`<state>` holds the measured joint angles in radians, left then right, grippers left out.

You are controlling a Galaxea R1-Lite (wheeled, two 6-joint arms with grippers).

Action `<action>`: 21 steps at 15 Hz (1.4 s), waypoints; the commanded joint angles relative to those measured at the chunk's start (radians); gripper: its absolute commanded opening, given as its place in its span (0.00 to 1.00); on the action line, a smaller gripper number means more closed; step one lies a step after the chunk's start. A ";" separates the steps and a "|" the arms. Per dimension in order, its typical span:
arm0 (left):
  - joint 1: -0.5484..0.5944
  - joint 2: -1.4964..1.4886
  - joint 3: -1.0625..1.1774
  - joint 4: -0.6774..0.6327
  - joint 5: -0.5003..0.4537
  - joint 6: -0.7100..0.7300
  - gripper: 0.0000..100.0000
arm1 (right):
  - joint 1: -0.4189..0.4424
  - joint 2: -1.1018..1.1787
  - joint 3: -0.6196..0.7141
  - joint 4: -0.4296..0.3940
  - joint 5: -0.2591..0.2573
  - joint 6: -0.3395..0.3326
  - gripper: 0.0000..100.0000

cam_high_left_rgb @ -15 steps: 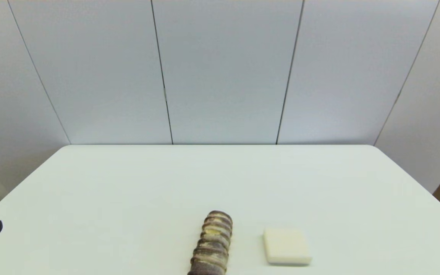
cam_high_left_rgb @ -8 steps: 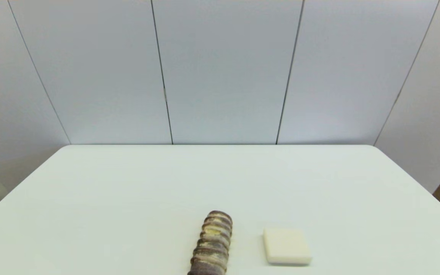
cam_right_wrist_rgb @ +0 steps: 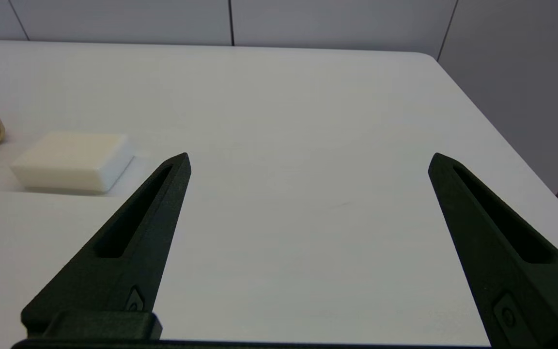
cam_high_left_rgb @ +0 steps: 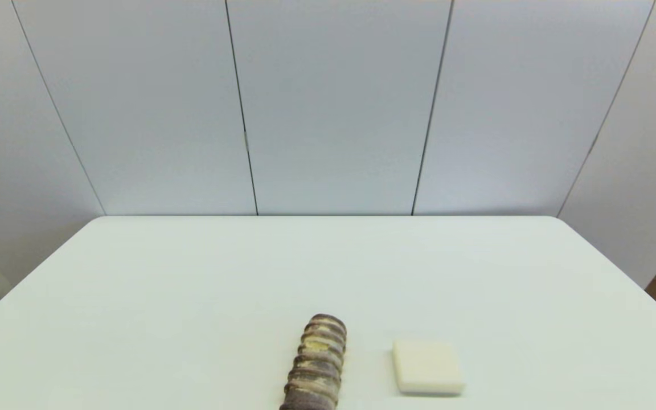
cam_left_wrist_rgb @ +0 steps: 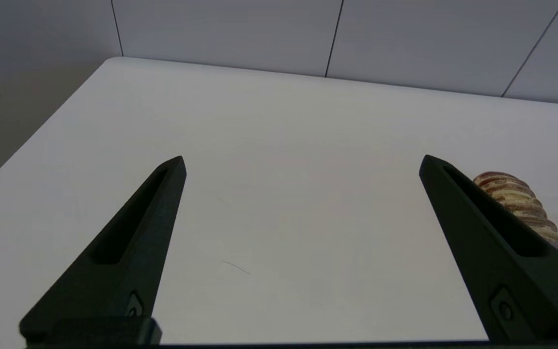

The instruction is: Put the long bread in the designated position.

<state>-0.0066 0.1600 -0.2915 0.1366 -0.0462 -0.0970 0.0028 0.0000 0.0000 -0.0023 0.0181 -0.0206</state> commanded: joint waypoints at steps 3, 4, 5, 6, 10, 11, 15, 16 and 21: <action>0.002 -0.117 0.054 0.005 -0.008 0.030 1.00 | 0.000 0.000 0.002 -0.001 0.000 -0.001 1.00; 0.005 -0.146 0.055 0.005 -0.008 0.053 1.00 | 0.000 0.000 0.002 -0.001 0.000 -0.001 1.00; 0.005 -0.160 0.058 0.001 -0.008 0.080 1.00 | 0.000 0.000 0.002 -0.001 0.000 -0.001 1.00; 0.005 -0.160 0.064 -0.008 -0.004 0.102 1.00 | 0.000 0.000 0.002 -0.001 0.000 -0.001 1.00; 0.005 -0.160 0.218 -0.187 -0.003 0.112 1.00 | 0.000 0.000 0.002 -0.001 0.000 -0.001 1.00; 0.005 -0.160 0.261 -0.270 -0.006 0.115 1.00 | 0.000 0.000 0.002 0.001 0.000 -0.001 1.00; 0.005 -0.160 0.291 -0.276 -0.006 0.115 1.00 | 0.000 0.000 0.002 -0.001 0.000 -0.001 1.00; 0.005 -0.160 0.291 -0.253 0.005 0.123 1.00 | 0.000 0.000 0.002 -0.001 0.000 -0.001 1.00; 0.005 -0.160 0.291 -0.137 0.046 0.157 1.00 | 0.000 0.000 0.002 -0.001 0.000 -0.001 1.00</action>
<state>-0.0017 -0.0017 -0.0009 -0.0043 -0.0013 0.0638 0.0028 0.0000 0.0000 -0.0019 0.0181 -0.0211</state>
